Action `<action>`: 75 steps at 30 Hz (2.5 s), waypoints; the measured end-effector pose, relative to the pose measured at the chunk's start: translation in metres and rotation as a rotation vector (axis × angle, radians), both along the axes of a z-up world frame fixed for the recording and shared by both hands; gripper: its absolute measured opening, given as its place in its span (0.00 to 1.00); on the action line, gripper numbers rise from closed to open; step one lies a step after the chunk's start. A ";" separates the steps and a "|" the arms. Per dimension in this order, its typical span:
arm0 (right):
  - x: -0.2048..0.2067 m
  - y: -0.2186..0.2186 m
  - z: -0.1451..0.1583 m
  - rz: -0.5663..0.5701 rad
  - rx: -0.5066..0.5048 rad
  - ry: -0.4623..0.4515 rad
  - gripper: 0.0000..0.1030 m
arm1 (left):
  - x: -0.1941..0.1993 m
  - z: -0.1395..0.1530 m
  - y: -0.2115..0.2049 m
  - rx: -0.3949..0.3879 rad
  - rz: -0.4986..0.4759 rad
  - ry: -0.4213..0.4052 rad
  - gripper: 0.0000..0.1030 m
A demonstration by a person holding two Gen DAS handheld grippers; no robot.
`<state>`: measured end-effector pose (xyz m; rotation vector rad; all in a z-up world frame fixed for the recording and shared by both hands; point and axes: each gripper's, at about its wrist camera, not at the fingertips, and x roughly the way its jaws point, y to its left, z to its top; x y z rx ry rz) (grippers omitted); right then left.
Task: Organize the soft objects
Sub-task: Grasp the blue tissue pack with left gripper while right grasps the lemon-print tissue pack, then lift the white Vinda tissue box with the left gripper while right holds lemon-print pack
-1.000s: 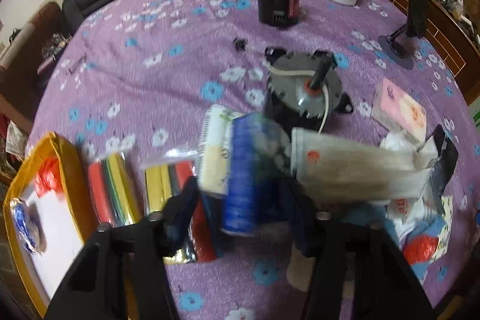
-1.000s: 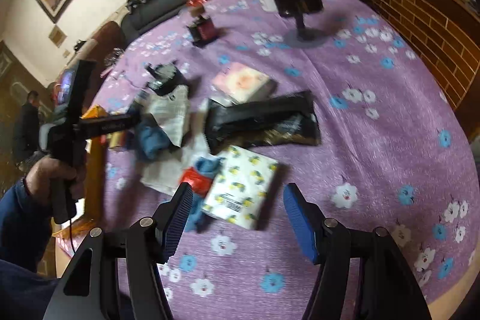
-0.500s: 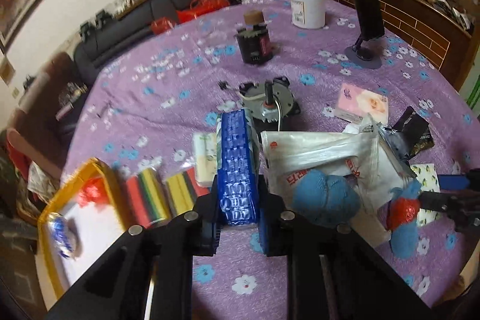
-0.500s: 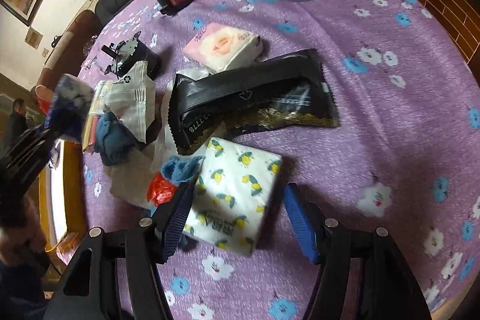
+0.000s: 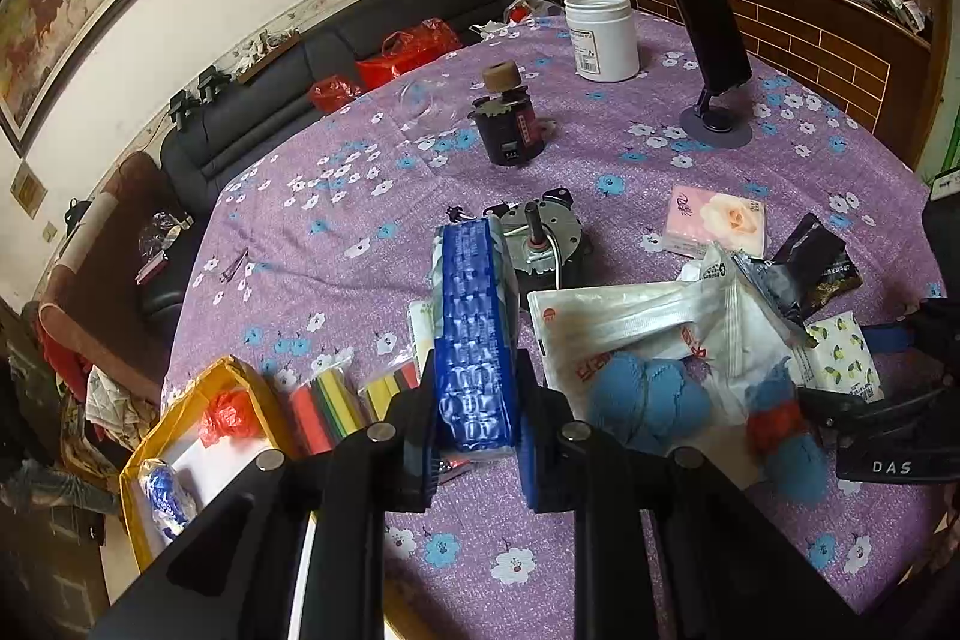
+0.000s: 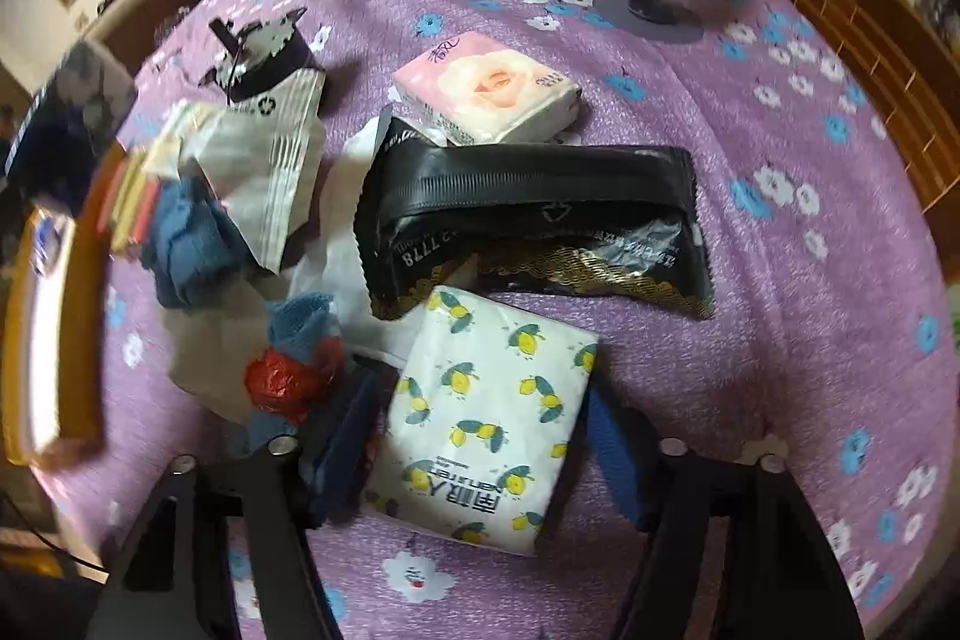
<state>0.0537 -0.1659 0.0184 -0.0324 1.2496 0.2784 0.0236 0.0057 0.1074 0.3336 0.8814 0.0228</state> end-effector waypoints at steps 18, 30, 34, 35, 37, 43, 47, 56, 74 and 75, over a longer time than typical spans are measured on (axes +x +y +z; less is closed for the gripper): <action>-0.016 -0.052 0.011 -0.125 0.027 -0.017 0.57 | -0.014 -0.019 -0.031 -0.308 -0.218 0.265 0.30; -0.031 -0.067 0.007 -0.097 0.025 -0.010 0.57 | -0.010 -0.035 -0.070 -0.360 -0.266 0.350 0.44; -0.032 -0.069 0.006 -0.074 0.019 -0.014 0.57 | -0.005 -0.040 -0.076 -0.322 -0.250 0.359 0.47; -0.032 -0.069 0.006 -0.069 0.019 -0.016 0.58 | -0.003 -0.044 -0.077 -0.314 -0.245 0.364 0.47; -0.034 -0.069 0.006 -0.059 0.017 -0.018 0.58 | -0.001 -0.051 -0.080 -0.288 -0.229 0.380 0.47; -0.033 -0.063 0.006 -0.031 -0.016 -0.029 0.58 | 0.003 -0.070 -0.078 -0.258 -0.215 0.370 0.62; -0.034 -0.060 0.005 -0.020 -0.036 -0.036 0.58 | -0.001 -0.068 -0.081 -0.260 -0.244 0.335 0.50; -0.036 -0.059 0.011 -0.020 -0.063 -0.070 0.57 | -0.006 -0.058 -0.083 -0.251 -0.265 0.297 0.45; -0.039 -0.018 0.050 0.099 -0.187 -0.231 0.57 | -0.014 -0.015 -0.049 -0.285 -0.233 0.169 0.45; -0.039 -0.014 0.052 0.108 -0.193 -0.239 0.57 | -0.014 -0.014 -0.045 -0.286 -0.226 0.163 0.45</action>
